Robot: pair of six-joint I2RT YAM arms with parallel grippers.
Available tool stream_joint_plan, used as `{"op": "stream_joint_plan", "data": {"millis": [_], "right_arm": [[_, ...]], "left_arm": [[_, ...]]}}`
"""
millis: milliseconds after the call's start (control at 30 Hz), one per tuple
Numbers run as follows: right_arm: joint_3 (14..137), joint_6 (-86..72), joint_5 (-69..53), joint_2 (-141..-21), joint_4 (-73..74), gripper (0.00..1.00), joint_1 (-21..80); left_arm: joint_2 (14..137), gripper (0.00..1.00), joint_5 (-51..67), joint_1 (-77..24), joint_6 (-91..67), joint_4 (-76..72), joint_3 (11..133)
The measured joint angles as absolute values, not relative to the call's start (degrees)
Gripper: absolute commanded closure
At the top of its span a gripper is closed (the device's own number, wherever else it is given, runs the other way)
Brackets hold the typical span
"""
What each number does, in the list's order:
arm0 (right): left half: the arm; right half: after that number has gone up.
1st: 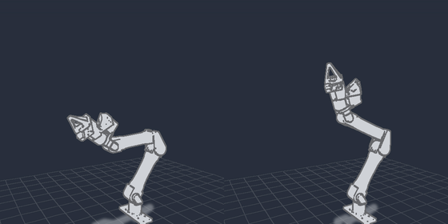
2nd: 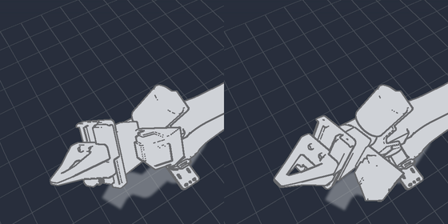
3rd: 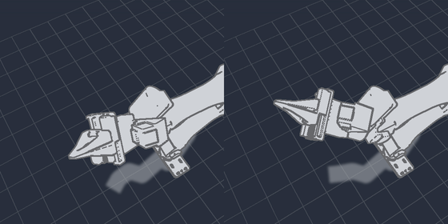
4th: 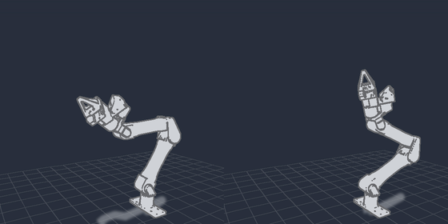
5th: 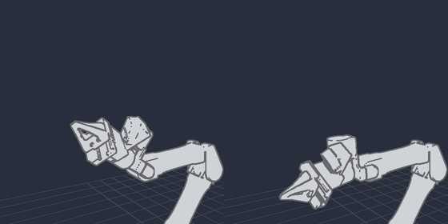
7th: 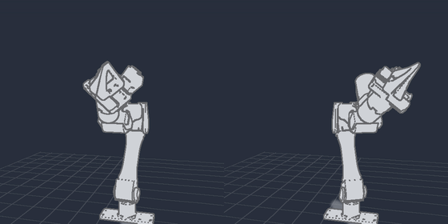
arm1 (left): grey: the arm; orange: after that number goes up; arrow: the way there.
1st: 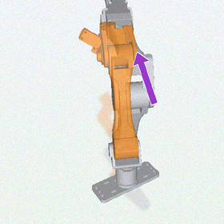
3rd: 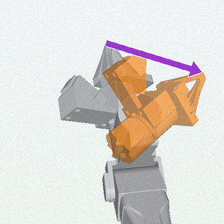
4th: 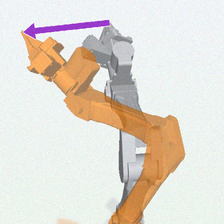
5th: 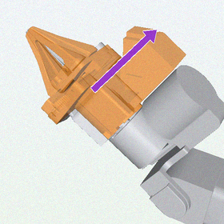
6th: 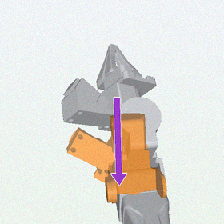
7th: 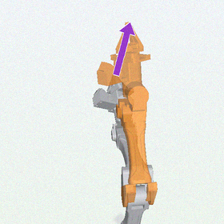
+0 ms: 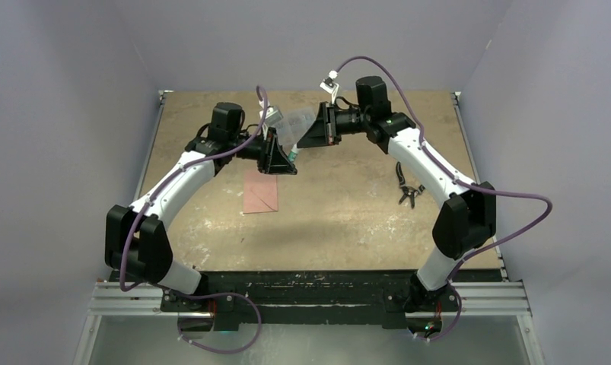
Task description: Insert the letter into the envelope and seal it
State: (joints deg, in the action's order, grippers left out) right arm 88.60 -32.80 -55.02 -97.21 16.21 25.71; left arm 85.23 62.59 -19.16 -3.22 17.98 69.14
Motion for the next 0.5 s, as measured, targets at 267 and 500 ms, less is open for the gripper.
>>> {"op": "stream_joint_plan", "data": {"millis": [267, 500], "right_arm": [[88.6, -29.4, -55.5, -97.1, 17.8, 1.0, 26.0], [91.3, -23.4, -55.4, -97.6, 23.6, 1.0, 26.8]], "left_arm": [[85.5, 1.0, 62.6, -19.4, -0.2, 21.2, 69.8], [85.5, 1.0, 62.9, -19.6, 2.3, 24.2, 70.3]]}}
